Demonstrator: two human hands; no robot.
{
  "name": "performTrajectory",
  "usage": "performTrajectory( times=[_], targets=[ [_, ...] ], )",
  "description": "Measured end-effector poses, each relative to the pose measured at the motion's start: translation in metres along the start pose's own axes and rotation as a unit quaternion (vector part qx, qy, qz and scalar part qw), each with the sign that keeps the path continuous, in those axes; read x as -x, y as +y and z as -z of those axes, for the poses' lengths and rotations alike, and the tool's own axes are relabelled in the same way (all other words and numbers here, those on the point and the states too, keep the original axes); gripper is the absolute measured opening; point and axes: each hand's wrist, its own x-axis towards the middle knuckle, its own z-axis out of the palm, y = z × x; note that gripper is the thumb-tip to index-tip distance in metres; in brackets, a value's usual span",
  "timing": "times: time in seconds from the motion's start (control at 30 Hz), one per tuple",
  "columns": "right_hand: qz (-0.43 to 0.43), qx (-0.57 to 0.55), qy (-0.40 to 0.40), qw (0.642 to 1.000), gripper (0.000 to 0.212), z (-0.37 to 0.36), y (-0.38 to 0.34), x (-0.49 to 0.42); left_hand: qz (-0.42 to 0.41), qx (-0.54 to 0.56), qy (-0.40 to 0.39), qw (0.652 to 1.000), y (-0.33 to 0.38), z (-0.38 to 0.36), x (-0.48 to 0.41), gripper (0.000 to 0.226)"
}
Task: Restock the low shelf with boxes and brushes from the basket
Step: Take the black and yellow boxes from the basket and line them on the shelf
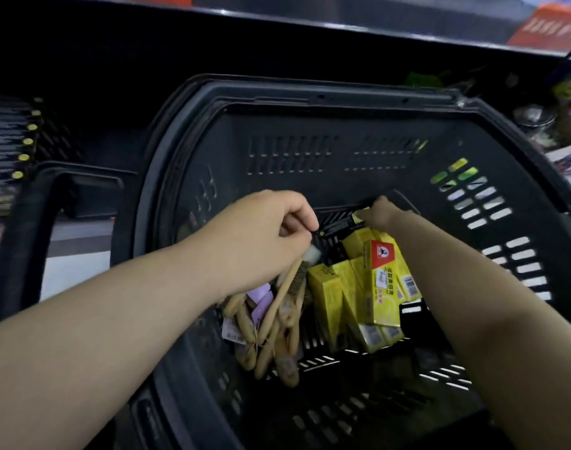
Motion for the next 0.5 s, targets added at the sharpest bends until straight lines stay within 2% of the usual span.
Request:
performTrajectory(
  times=[0.1,0.17,0.33,0.43,0.5],
  targets=[
    [-0.015,-0.045,0.035,0.998,0.056,-0.004,-0.002,-0.007,0.011,0.001,-0.012,1.000,-0.001,-0.001,-0.001,0.017],
    [0.013,-0.008,0.032,0.999,0.045,-0.003,-0.001,-0.005,0.017,0.002,-0.018,1.000,-0.002,-0.001,-0.002,0.017],
    [0.131,0.079,0.020,0.988,0.040,-0.008,-0.006,0.023,0.016,-0.004,-0.017,1.000,-0.001,0.000,-0.001,0.016],
    [0.213,0.124,0.050,0.968,0.027,0.014,-0.030,0.049,0.016,-0.006,-0.005,1.000,0.001,0.000,0.000,0.015],
    [0.271,0.137,0.048,0.951,0.026,0.041,-0.052,0.077,0.014,-0.023,0.001,1.000,-0.001,0.002,0.001,0.024]
  ],
)
